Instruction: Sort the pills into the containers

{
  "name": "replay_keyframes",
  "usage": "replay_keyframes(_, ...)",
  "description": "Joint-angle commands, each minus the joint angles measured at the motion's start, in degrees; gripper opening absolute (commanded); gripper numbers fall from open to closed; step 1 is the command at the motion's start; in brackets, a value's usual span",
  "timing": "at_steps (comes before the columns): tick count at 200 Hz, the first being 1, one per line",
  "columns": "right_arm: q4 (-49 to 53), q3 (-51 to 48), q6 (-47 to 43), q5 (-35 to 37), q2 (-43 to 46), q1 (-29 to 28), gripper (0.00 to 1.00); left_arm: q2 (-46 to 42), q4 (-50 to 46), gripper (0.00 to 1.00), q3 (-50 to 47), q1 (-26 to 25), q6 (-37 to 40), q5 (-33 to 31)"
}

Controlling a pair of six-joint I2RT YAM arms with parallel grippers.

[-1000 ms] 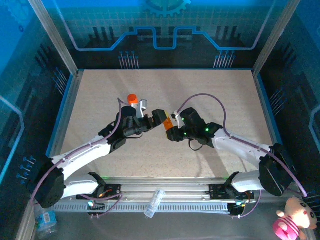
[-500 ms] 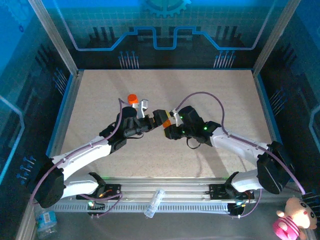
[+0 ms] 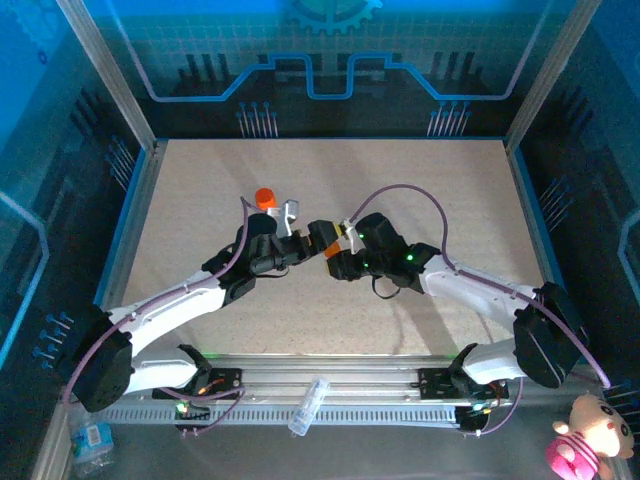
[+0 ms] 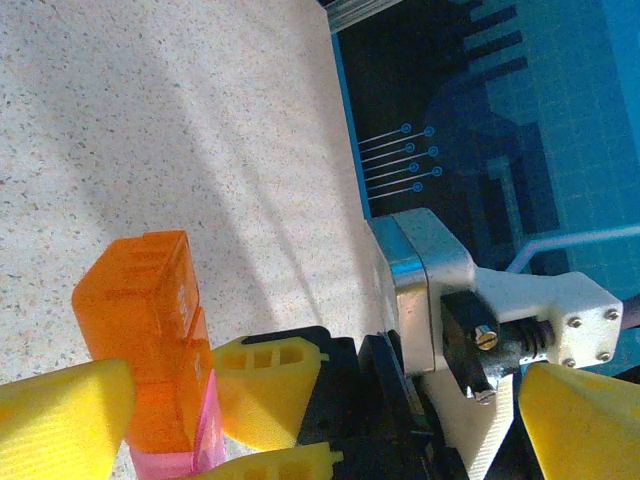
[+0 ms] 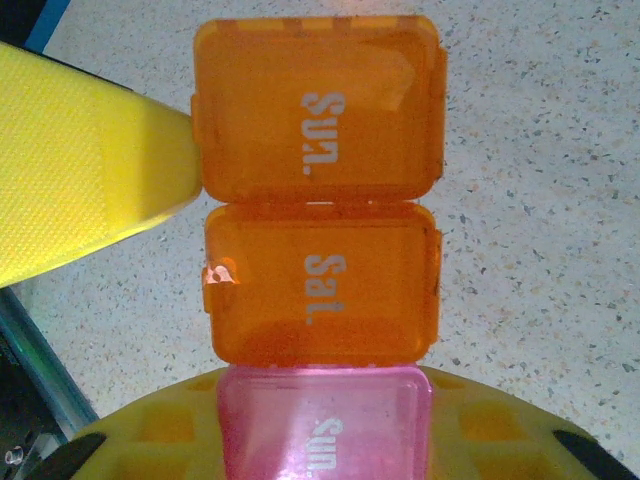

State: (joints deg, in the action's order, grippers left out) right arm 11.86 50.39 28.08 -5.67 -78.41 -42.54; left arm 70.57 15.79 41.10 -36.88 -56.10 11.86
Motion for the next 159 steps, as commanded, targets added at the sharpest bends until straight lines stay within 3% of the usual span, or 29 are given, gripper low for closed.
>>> replay_keyframes(1,-2.10,0.85,0.66,-0.98,-0.55,-0.99,0.29,0.80,1.56,0.99,1.05,-0.59,-0.26,0.39)
replay_keyframes(159,-3.86,0.32,1.51,-0.75,-3.15,-2.04,0.29,3.75,5.99,0.99,6.11,-2.10,-2.50,1.61)
